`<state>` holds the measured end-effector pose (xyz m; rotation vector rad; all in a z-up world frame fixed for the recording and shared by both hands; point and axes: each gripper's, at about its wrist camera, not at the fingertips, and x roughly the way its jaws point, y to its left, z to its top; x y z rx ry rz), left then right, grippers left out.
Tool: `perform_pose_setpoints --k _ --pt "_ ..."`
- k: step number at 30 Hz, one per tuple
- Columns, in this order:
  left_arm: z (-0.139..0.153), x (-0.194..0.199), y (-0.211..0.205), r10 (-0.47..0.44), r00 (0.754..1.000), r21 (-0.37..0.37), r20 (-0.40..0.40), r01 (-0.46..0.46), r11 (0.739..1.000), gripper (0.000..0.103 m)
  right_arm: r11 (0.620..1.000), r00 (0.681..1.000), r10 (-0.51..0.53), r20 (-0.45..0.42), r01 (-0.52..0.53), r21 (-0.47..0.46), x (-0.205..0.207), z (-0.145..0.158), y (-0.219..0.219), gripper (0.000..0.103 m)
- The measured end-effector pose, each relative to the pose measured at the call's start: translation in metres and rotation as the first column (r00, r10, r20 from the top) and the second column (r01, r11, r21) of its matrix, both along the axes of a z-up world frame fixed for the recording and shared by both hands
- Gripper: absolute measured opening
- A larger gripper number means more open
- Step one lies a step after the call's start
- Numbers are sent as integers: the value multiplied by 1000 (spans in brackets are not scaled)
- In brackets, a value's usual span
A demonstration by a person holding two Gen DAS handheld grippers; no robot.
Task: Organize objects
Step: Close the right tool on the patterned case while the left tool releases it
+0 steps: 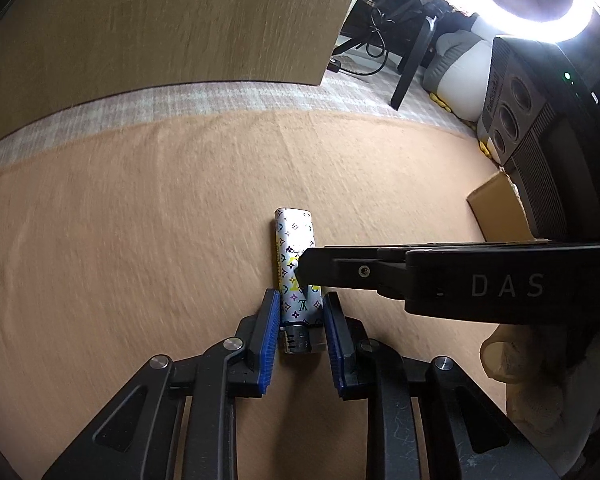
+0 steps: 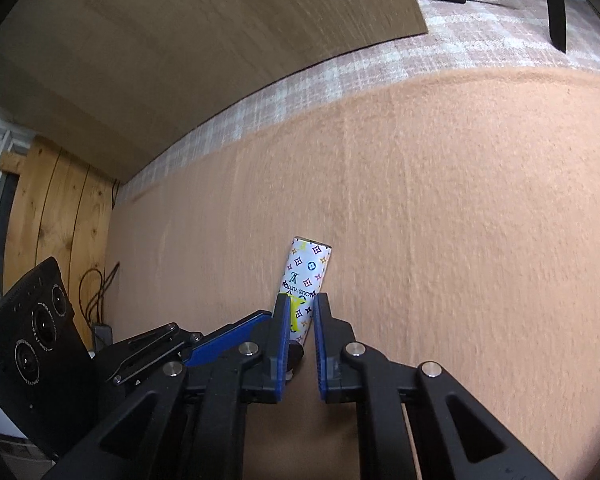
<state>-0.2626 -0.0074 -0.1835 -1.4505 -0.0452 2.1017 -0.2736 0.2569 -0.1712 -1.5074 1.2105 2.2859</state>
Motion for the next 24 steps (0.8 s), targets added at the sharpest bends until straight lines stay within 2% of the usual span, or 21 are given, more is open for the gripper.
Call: perform_pose_setpoints --k 11,15,24 --pt "0 76 6 72 997 38 38 -74 997 24 992 993 113 18 -114 54 49 9 -37 11" --pt "-1 103 6 76 996 50 52 -79 996 24 980 987 159 24 -160 118 72 16 -56 11" --pt "-2 116 3 94 994 70 51 -97 993 25 971 979 203 11 -203 127 82 16 -64 17"
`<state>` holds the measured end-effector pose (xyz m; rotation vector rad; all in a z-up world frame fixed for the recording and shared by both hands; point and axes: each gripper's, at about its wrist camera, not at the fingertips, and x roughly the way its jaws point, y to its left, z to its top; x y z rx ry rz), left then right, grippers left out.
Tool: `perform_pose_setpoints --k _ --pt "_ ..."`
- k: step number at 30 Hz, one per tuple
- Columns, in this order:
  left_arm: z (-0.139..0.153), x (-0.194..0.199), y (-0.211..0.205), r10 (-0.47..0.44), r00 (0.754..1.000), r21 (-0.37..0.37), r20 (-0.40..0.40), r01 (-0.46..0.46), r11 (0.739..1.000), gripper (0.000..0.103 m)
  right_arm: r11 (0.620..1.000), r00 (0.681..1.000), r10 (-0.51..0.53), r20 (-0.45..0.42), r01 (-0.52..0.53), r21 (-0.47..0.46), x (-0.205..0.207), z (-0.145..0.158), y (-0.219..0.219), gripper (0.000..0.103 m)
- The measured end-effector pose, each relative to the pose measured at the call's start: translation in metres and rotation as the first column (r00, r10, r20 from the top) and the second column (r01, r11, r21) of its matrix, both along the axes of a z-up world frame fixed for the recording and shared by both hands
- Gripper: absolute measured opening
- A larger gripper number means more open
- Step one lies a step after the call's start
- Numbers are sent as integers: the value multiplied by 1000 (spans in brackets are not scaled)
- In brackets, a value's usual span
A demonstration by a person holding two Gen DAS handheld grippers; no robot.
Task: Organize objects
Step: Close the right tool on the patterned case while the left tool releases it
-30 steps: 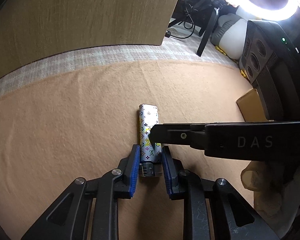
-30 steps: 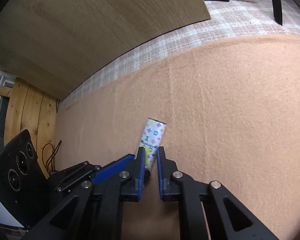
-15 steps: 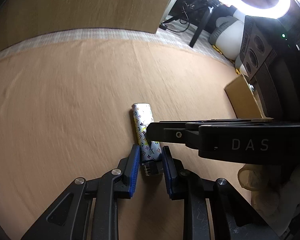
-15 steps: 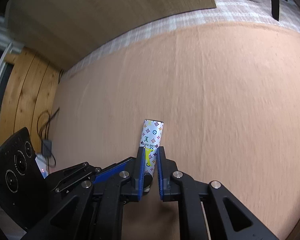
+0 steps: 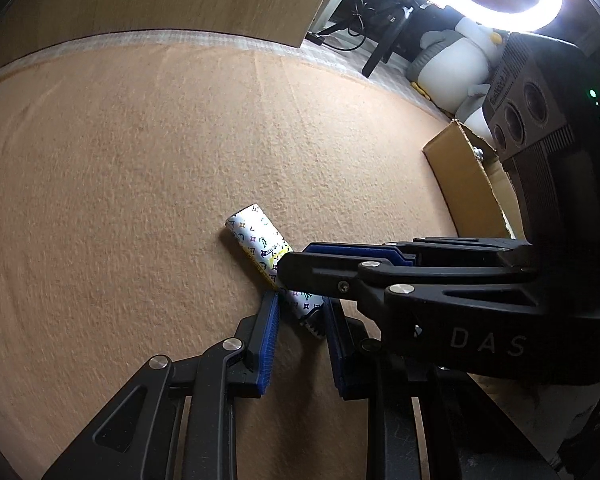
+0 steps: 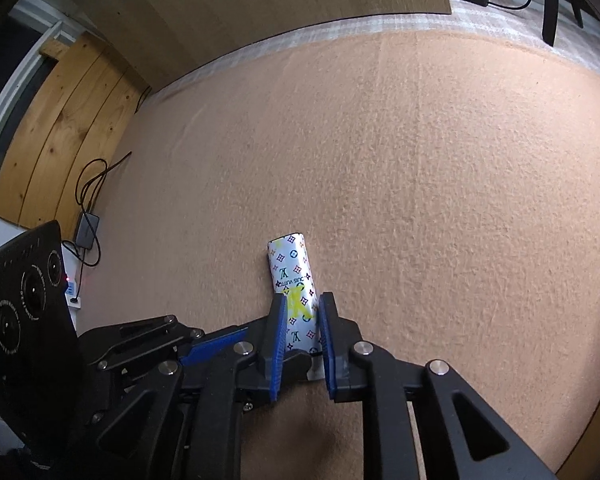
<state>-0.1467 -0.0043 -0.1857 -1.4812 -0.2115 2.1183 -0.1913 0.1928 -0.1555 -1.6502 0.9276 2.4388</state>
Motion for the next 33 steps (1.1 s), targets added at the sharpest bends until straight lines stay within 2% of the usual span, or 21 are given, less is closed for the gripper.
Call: perform_pose_setpoints --k 7,10,14,19,33 --pt "-1 -4 0 3 1000 15 -6 -3 1000 26 1000 1000 7 18 -7 -21 4 0 3 18" --pt "1 -4 4 -9 1000 11 -20 9 1000 34 1000 1000 16 22 -15 -27 3 -1 2 19" --pt "3 -5 9 -11 999 -4 -31 11 1000 34 1000 1000 0 15 0 -31 4 0 4 19" --pt "5 -6 9 -17 1000 15 -20 18 1000 34 999 1000 -19 4 19 -49 9 1 6 18" --pt "42 2 37 -66 995 25 -78 68 997 34 997 996 -74 -45 73 -23 34 32 19 18"
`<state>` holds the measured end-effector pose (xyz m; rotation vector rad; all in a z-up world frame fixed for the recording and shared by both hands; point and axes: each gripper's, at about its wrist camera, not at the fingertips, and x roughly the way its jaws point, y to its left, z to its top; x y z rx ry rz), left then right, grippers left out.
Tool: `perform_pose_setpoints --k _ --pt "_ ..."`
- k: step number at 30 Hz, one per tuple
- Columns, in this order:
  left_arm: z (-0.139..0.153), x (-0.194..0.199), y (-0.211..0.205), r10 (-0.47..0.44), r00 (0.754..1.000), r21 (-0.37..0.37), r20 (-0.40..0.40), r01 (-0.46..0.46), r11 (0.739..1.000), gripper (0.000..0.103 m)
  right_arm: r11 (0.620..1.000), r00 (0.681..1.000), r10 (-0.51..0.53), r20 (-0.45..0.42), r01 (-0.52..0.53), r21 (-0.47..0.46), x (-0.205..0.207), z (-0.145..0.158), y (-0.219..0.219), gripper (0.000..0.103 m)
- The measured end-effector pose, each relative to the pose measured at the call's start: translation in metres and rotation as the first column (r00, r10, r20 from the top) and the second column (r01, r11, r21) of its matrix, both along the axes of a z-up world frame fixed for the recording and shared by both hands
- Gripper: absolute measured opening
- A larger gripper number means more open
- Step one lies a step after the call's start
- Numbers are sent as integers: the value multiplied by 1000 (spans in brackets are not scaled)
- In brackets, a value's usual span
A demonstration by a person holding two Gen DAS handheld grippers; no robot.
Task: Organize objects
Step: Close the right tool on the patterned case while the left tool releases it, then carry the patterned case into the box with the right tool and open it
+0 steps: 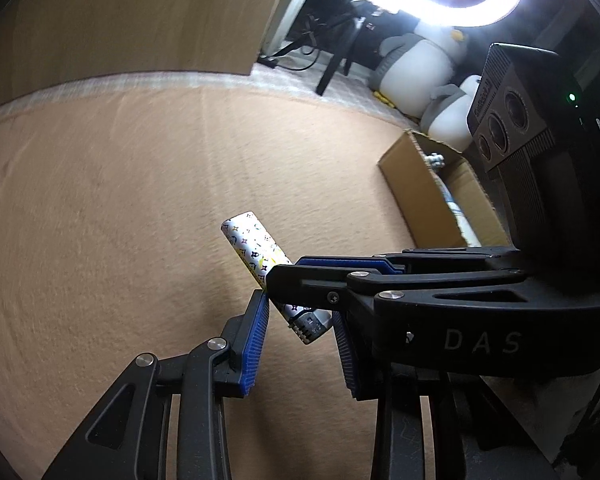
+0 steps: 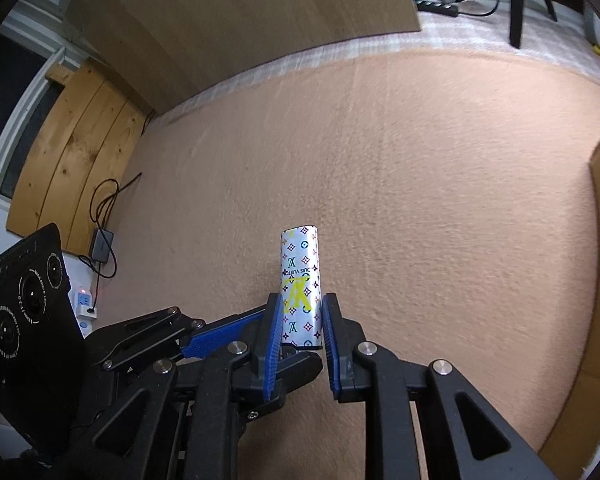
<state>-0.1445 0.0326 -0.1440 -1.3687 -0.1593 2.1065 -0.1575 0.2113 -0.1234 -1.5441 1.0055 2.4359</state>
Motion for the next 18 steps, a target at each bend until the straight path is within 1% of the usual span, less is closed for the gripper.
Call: perform_pose_setpoints --k 7,11,18 --pt "25 10 32 -65 997 12 -35 65 998 34 998 998 -58 -34 59 19 32 20 18 18" --pt "36 19 62 -119 992 8 -50 120 993 34 994 994 -98 -45 100 32 58 29 33 18" --pt "52 43 119 -228 971 18 -73 230 973 34 980 980 -189 -59 192 60 114 44 61 18"
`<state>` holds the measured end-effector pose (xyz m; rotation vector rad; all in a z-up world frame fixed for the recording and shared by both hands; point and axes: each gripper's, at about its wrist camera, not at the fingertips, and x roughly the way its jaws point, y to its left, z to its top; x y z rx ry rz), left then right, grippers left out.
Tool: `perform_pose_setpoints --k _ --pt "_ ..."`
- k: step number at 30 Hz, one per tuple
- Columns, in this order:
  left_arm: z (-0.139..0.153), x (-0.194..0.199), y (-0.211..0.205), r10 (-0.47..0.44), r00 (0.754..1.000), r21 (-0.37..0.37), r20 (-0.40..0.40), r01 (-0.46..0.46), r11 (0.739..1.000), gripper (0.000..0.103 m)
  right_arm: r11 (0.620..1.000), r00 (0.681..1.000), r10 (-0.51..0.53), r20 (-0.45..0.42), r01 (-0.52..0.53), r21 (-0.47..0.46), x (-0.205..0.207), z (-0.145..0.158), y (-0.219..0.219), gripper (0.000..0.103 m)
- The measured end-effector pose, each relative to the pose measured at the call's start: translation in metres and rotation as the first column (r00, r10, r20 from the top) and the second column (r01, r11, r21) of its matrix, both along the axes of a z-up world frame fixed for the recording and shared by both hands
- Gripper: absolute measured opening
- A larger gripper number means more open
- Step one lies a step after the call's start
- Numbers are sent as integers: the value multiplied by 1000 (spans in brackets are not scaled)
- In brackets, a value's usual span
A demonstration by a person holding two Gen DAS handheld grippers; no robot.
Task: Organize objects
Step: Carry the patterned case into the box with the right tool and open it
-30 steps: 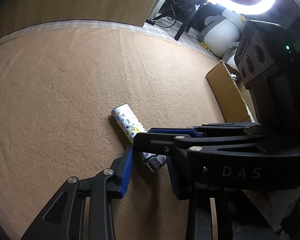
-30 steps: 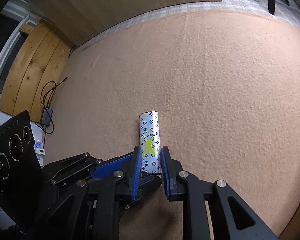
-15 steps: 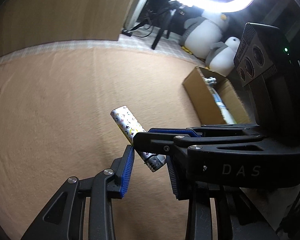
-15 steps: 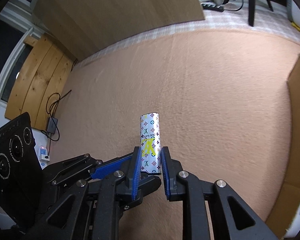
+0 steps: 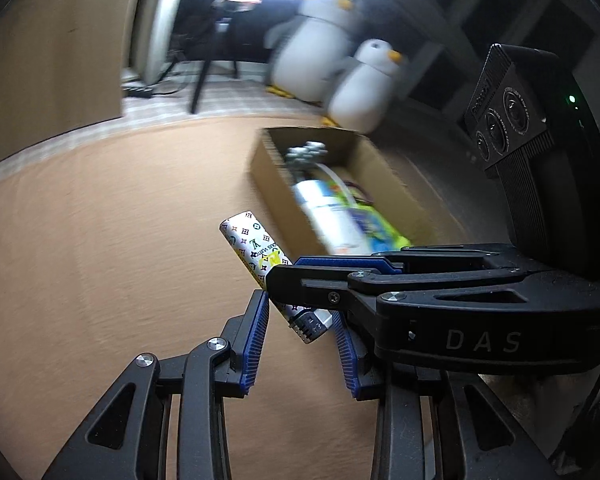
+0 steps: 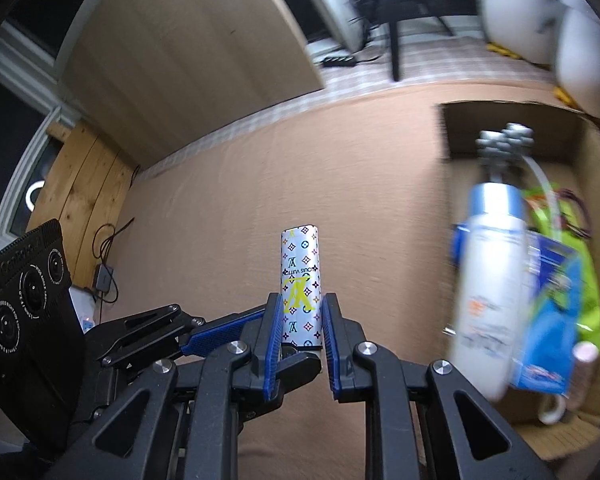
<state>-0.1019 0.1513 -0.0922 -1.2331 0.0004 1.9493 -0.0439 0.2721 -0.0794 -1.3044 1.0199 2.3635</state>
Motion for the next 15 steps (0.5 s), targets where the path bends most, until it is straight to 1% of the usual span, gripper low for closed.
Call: perform_pose_setpoints --k 8,15 --pt "5 28 66 -124 992 17 4 124 992 34 994 994 -111 10 111 18 67 3 25 18" --pt "-1 40 106 -178 983 19 36 178 984 34 986 986 -163 23 163 18 103 -3 45 18"
